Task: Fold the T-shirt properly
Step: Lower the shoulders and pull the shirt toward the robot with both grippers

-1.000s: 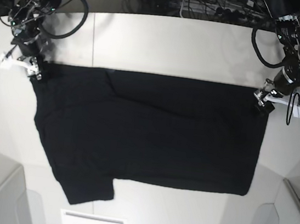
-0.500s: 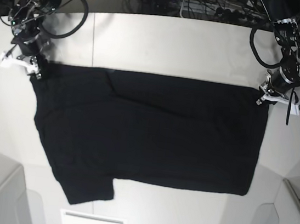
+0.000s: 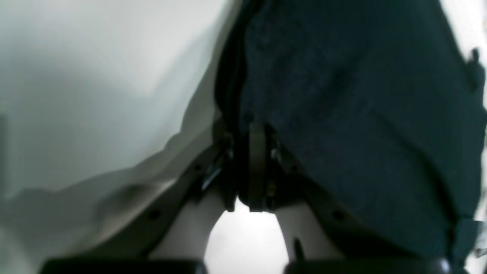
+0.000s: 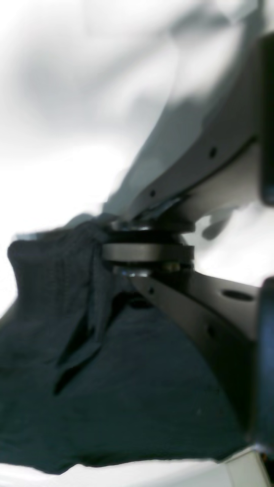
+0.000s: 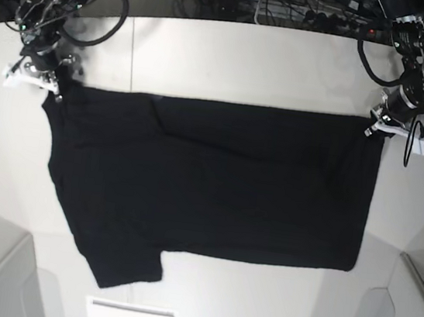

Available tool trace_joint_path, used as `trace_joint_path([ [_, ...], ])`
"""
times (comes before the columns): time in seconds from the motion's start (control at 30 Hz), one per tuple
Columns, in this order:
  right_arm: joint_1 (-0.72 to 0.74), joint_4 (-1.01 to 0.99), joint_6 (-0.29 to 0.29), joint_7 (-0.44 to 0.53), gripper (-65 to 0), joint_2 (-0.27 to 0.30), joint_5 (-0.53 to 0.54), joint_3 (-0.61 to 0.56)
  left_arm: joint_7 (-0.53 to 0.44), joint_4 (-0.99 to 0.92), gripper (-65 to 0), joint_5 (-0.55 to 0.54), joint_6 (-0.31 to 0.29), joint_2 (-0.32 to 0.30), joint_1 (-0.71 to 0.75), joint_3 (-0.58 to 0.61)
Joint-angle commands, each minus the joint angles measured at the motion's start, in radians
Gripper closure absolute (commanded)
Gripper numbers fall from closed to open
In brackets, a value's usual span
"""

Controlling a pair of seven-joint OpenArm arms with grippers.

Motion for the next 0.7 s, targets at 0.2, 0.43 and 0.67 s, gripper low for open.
trace_joint_path([
  [0.2, -0.057, 0.11, -0.004, -0.071, 0.0, 0.006, -0.002, 0.023, 0.007, 0.109, 0.0, 0.005, 0.008, -0.041, 0.09, -0.004],
  [0.43, -0.121, 0.159, -0.004, -0.093, 0.0, -0.001, -0.002, 0.064, 0.004, 0.165, 0.0, 0.005, 0.008, -0.041, 0.179, -0.004],
  [0.67, -0.181, 0.159, 0.073, -0.093, 0.0, -0.004, 0.0, 0.069, 0.001, 0.169, 0.0, 0.005, 0.008, -0.039, 0.235, -0.004],
])
